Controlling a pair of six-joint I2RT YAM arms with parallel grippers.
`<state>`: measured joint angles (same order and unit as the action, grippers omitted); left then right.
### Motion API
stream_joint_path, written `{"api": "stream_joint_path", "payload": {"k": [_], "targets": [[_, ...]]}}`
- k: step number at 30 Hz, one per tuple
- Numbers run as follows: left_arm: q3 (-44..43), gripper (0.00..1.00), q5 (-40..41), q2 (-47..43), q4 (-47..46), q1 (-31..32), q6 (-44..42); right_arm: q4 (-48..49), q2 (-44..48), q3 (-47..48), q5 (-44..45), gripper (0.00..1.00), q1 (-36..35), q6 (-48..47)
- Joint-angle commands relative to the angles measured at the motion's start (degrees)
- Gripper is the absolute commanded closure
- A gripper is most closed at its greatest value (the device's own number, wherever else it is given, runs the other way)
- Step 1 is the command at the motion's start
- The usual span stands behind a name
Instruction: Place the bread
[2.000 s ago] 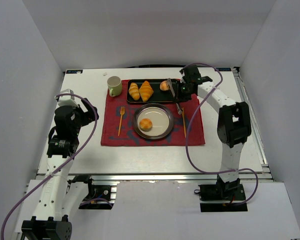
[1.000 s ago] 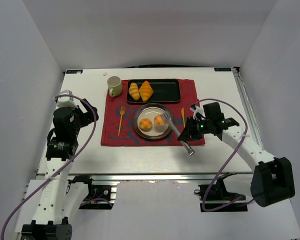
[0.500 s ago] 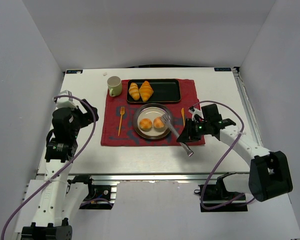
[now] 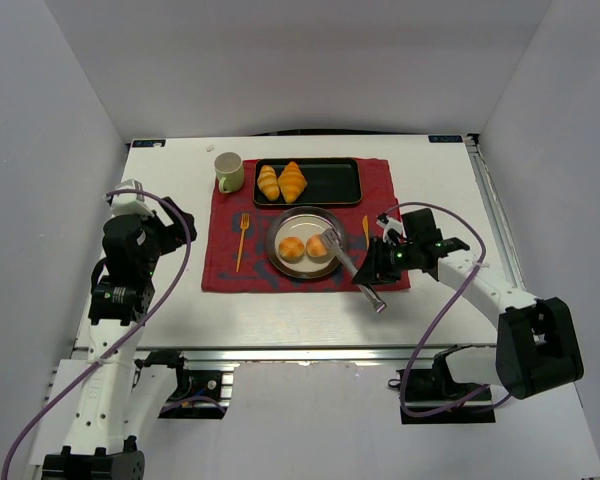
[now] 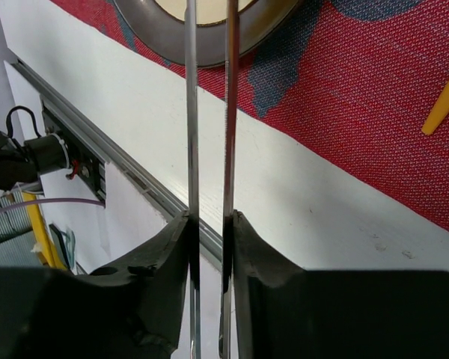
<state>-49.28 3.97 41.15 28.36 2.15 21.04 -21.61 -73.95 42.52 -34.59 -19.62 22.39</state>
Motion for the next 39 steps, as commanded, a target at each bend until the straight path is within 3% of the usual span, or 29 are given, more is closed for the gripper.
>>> {"api": "stream_joint_path", "payload": {"k": [1,9,34,39], "targets": [[-2.32,0.02,-0.28,-0.63,0.64,0.13,-0.12,1.22,1.88,1.25,-0.3,0.67,-0.16,-0.07],[-2.93,0.02,-0.19,-0.98,1.08,0.13,-0.21,-1.33,3.29,3.09,2.24,0.54,-0.16,-0.68],[-4.07,0.02,0.08,-1.24,1.96,0.13,-0.21,-4.32,9.53,6.34,17.0,0.55,-0.16,0.55],[-4.51,0.02,0.08,-1.24,2.14,0.13,-0.21,-4.67,12.25,6.52,27.62,0.56,-0.16,2.39]]}}
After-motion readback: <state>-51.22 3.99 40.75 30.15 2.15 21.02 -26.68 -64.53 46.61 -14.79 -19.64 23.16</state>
